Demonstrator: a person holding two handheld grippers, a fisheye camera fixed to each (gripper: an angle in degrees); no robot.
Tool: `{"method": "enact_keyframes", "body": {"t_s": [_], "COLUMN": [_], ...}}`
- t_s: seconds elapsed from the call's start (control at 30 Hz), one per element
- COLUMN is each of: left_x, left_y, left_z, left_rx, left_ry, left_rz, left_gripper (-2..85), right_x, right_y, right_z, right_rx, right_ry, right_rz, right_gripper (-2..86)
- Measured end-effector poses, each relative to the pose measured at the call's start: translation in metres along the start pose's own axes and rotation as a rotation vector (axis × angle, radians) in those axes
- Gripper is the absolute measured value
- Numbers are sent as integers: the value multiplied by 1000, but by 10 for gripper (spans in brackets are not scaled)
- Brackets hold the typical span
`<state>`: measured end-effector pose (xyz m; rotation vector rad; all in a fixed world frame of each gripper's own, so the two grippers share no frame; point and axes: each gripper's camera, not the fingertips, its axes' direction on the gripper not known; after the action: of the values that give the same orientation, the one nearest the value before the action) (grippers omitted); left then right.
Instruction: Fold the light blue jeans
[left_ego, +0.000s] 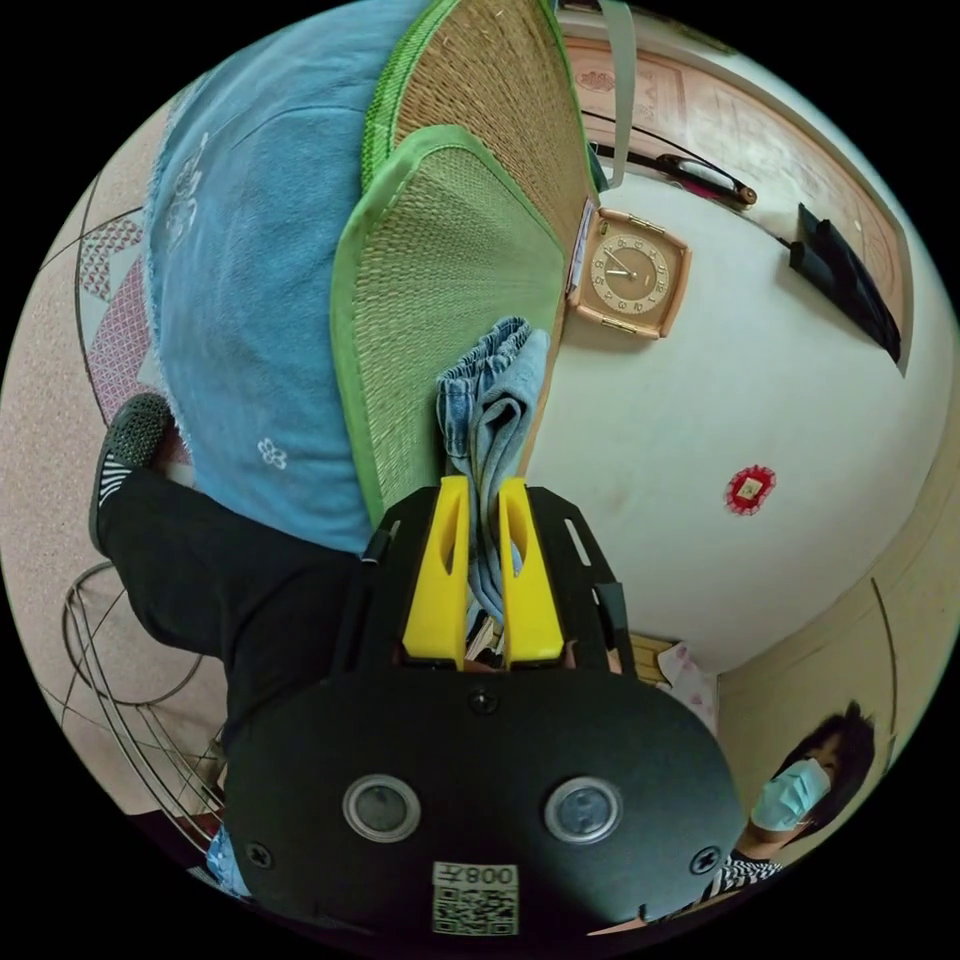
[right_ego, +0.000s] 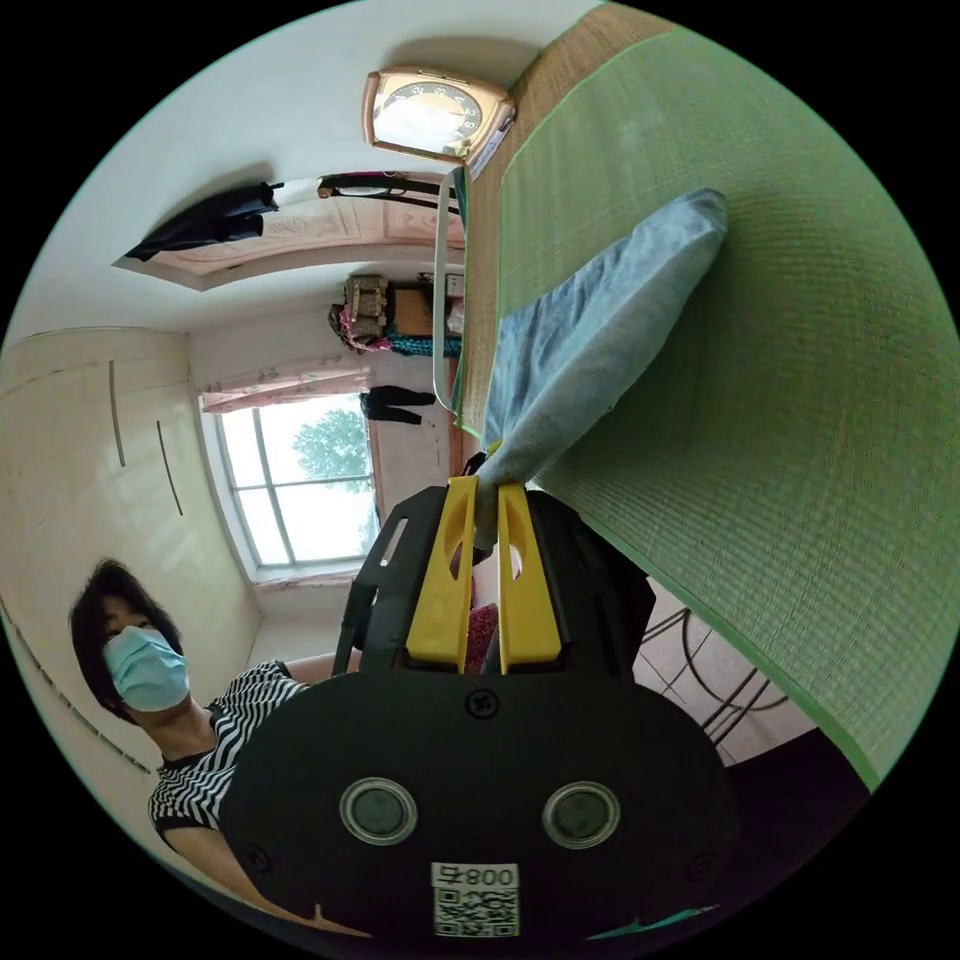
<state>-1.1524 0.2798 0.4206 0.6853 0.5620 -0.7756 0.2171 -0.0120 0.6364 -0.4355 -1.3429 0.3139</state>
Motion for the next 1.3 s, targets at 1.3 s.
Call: {"method": "enact_keyframes", "body": {"t_s": [1.3], "left_x": [181], "left_y": [246], "left_z": [159], "left_rx": [-160], "left_ry": [-114], "left_rz": [135], "left_gripper": [46], "right_x": [157], "right_y": [240], "right_z": [-139], "right_rx": [206], "right_ry": [-204], "right_rz": [18], "right_gripper": [18]}}
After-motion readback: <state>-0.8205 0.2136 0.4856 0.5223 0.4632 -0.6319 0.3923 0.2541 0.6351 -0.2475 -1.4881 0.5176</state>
